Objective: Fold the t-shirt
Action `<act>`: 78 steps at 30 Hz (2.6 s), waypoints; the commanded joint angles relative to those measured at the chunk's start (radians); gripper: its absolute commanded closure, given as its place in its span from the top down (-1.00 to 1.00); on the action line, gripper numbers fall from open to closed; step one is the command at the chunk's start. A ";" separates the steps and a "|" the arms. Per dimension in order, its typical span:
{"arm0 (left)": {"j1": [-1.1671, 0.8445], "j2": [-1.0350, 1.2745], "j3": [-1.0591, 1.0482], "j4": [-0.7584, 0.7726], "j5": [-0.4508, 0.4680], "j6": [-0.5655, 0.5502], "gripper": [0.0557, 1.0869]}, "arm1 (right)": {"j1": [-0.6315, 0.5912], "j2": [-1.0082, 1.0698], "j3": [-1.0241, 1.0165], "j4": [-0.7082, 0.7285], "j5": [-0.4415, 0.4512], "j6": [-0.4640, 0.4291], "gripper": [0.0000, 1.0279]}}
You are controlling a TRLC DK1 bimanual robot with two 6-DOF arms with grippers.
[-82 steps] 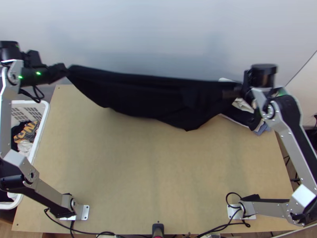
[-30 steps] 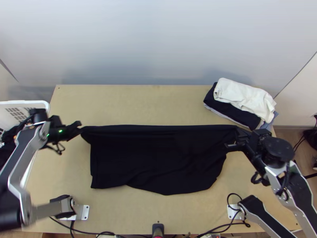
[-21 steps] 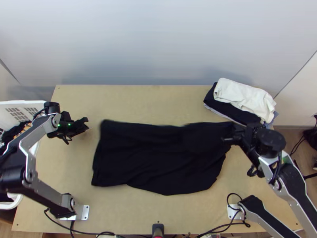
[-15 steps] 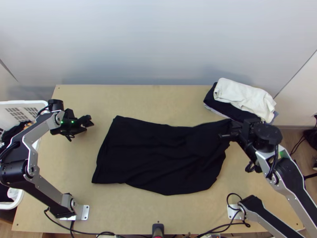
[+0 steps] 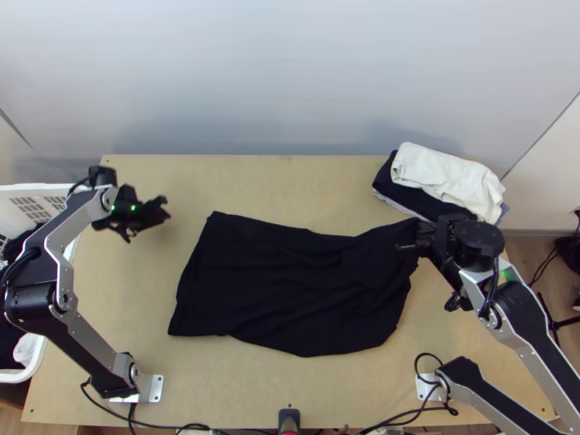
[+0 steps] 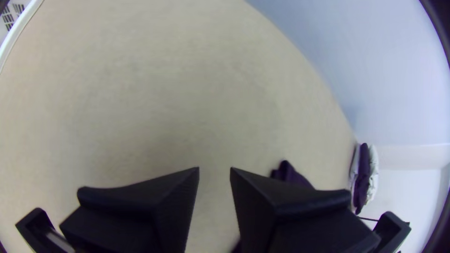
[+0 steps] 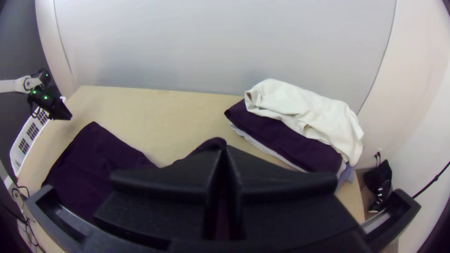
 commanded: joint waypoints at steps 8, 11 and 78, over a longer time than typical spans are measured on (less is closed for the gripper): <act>-0.152 0.183 0.432 -0.250 0.088 -0.297 -0.43 | -0.002 0.000 -0.081 0.036 -0.001 0.006 -0.95; -0.179 0.255 0.511 -0.334 0.086 -0.302 -0.43 | -0.002 0.001 -0.086 0.049 -0.001 0.004 -0.95; -0.317 0.376 0.563 -0.411 -0.042 -0.182 -0.71 | -0.031 -0.010 -0.058 0.059 0.001 -0.020 -0.95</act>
